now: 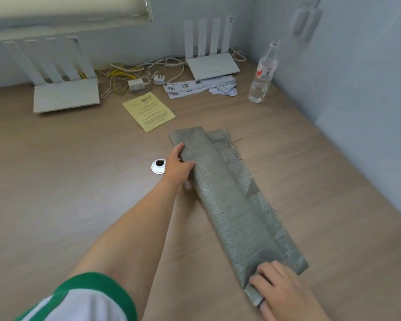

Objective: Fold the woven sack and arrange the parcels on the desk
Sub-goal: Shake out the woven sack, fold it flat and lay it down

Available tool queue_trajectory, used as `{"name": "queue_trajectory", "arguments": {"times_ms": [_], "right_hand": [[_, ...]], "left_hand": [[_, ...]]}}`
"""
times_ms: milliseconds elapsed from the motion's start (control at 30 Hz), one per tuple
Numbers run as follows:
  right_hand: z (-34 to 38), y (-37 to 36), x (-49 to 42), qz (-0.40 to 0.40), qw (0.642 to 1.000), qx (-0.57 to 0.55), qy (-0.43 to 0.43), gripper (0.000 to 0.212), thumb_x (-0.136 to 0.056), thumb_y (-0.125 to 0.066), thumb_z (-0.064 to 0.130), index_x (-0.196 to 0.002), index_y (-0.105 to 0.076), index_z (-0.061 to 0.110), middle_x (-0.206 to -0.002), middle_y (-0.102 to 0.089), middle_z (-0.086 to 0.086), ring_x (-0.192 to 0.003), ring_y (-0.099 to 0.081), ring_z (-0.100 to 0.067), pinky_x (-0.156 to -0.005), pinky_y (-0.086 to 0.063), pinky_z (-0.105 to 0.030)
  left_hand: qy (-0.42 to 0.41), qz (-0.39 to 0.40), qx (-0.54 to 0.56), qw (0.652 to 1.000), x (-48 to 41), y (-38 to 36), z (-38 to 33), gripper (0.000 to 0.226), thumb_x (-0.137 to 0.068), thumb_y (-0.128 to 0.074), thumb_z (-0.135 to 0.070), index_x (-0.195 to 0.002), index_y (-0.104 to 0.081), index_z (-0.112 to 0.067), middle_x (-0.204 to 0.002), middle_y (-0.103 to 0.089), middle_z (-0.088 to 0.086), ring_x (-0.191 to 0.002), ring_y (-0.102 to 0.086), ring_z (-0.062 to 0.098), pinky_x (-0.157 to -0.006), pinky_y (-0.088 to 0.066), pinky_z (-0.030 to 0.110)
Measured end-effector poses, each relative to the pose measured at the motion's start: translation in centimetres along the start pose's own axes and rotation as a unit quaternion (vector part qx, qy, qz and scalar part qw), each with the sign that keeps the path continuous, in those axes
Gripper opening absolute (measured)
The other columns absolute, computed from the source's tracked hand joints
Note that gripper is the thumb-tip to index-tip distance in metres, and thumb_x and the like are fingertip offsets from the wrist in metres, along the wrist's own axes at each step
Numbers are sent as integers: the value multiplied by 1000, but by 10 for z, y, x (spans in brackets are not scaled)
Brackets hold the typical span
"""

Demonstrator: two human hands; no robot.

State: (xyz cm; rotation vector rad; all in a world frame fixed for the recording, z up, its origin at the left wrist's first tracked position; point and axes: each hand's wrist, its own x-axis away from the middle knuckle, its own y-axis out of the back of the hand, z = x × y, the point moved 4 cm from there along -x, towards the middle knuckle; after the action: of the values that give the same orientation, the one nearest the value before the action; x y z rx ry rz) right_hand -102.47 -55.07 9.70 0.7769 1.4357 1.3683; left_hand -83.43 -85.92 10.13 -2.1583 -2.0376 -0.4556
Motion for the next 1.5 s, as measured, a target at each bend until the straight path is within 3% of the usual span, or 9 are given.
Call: {"name": "queue_trajectory", "arguments": {"times_ms": [67, 100, 167, 233, 367, 500, 600, 733, 1500], "right_hand": [[3, -14, 3, 61, 998, -8, 8, 19, -63, -62, 36, -80, -67, 28, -76, -57, 3, -68, -49, -17, -63, -35, -30], [4, -15, -2, 72, 997, -18, 1, 23, -61, -63, 40, -80, -67, 29, -76, -57, 3, -69, -48, -16, -64, -33, -31], [8, -5, -28, 45, 998, -43, -33, 24, -62, -66, 42, -79, -67, 25, -78, -58, 2, -72, -52, -19, -66, -36, -32], [12, 4, -64, -2, 995, -65, -79, 19, -74, -63, 37, -83, -67, 21, -85, -60, 1, -77, -57, -23, -68, -44, -36], [5, -14, -137, 7, 979, -26, -202, 44, -84, -54, 37, -120, -66, 14, -128, -63, -10, -119, -59, -31, -95, -52, -46], [-9, -62, -176, 87, 960, 5, -267, 72, -84, -45, 48, -139, -55, 3, -153, -46, -20, -143, -41, -39, -117, -29, -54], [-11, -82, -175, 91, 958, 9, -272, 77, -89, -35, 50, -148, -45, 0, -160, -36, -18, -149, -32, -36, -120, -17, -51], [-11, -85, -164, 76, 954, -6, -291, 75, -93, -35, 54, -155, -37, 11, -165, -29, -11, -153, -24, -32, -123, -17, -53], [19, -63, -45, 18, 921, 49, -387, 78, -76, -48, 59, -147, -51, 26, -158, -41, -10, -141, -45, -36, -111, -31, -60]], "left_hand": [[-41, 23, -92, 995, -5, -2, 4, 72, -90, -67, -1, -153, -37, -19, -148, -45, 5, -100, -60, 15, -68, -56, 13], [-66, 30, -147, 986, -9, -3, 4, 73, -91, -68, -9, -155, -35, -22, -152, -40, 6, -105, -58, 17, -65, -56, 11], [-119, 17, -307, 944, -18, -6, 6, 75, -92, -70, -31, -156, -32, -29, -163, -23, 11, -137, -42, 28, -100, -50, 27], [-171, 11, -445, 879, -23, -15, 7, 71, -94, -59, -50, -156, -29, -36, -169, -5, 12, -153, -15, 34, -119, -25, 45], [-263, 84, -530, 802, -18, -52, 10, 60, -101, -37, -56, -157, -25, -38, -170, -2, 2, -157, -2, 26, -123, -11, 45], [-254, 117, -573, 770, -17, -68, 38, 61, -103, -25, -57, -159, -16, -37, -170, -5, -4, -157, 0, 21, -124, -5, 41], [-271, 86, -583, 761, -17, -68, 50, 60, -102, -22, -57, -159, -15, -38, -170, -8, -6, -157, -3, 19, -124, -6, 40], [-271, 89, -593, 753, -25, -68, 49, 66, -98, -24, -62, -159, -14, -38, -169, -8, -7, -157, -4, 19, -123, -11, 42], [-223, 76, -616, 752, -79, -48, 32, 82, -93, -20, -71, -161, -6, -28, -170, -4, -4, -157, -2, 20, -124, -10, 44]]}}
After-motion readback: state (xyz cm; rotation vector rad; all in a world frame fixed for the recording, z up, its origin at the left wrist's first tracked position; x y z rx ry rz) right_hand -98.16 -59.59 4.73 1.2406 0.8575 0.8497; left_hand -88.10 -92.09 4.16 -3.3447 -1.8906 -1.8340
